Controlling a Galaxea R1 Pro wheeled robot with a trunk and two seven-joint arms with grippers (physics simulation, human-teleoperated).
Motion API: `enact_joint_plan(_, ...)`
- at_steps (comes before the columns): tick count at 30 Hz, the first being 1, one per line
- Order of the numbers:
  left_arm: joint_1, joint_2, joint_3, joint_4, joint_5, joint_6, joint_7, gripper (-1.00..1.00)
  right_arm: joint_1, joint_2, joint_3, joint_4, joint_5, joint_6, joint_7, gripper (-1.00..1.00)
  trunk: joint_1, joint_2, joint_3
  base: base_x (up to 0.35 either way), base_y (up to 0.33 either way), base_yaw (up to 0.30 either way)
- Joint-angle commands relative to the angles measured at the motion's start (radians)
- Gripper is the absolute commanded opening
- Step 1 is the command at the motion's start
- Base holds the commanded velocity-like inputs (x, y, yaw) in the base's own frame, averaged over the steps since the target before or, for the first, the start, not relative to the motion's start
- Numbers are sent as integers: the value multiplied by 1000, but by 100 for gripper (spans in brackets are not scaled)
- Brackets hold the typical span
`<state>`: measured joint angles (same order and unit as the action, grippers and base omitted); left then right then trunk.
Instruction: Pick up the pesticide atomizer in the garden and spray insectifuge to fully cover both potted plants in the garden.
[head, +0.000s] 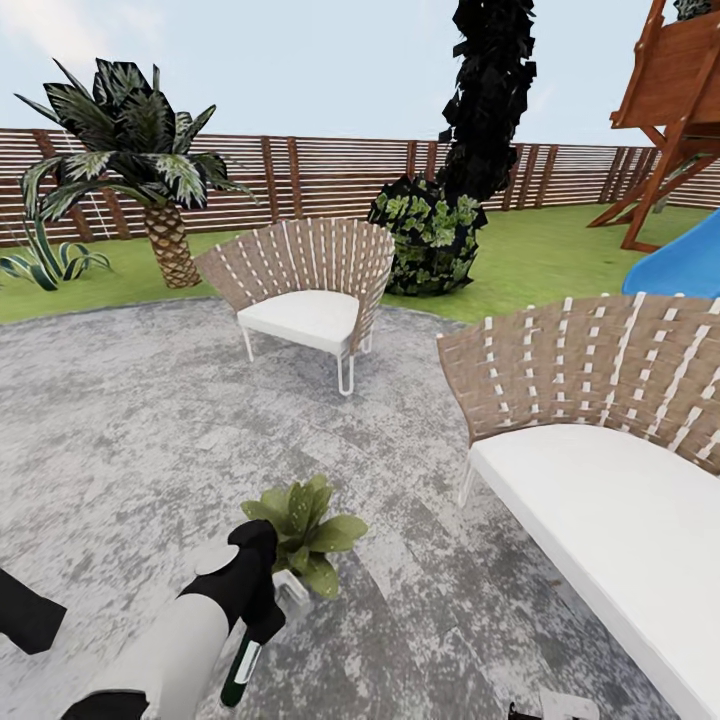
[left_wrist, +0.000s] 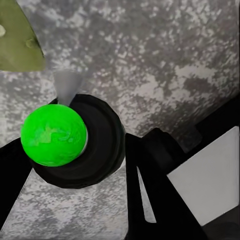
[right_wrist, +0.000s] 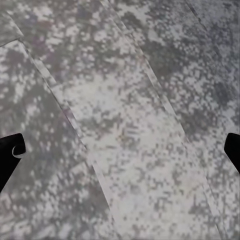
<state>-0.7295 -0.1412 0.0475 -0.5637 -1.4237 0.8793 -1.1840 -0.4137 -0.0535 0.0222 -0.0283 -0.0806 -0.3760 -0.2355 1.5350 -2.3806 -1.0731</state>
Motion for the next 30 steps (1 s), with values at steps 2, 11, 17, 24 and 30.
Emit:
enact_joint_plan(2, -25, -11, 5, -3, -8, 9, -13, -100, 0, 0, 2, 1, -9, -4, 1, 100, 0, 0, -1, 0, 0, 0)
enact_joint_plan(11, -186, -33, -6, 1, -11, 92, -144, -100, 0, -1, 3, 1, -8, -4, 2, 100, 0, 0, -1, 0, 0, 0)
enact_joint_plan(17, -193, -20, -66, 16, -18, 87, -199, -100, 1, 3, 3, 1, -8, -4, 1, 100, 0, 0, -1, 0, 0, 0)
enact_joint_plan(24, -188, -17, -74, 20, -18, 89, -222, -100, 1, 7, 3, -1, -10, -5, 0, 100, 0, 0, -2, 0, 0, 14)
enact_joint_plan(30, -191, -18, -73, 19, -22, 91, -254, -100, 1, 7, 2, -1, -10, -4, -2, 100, 0, 0, -6, 0, 0, 142)
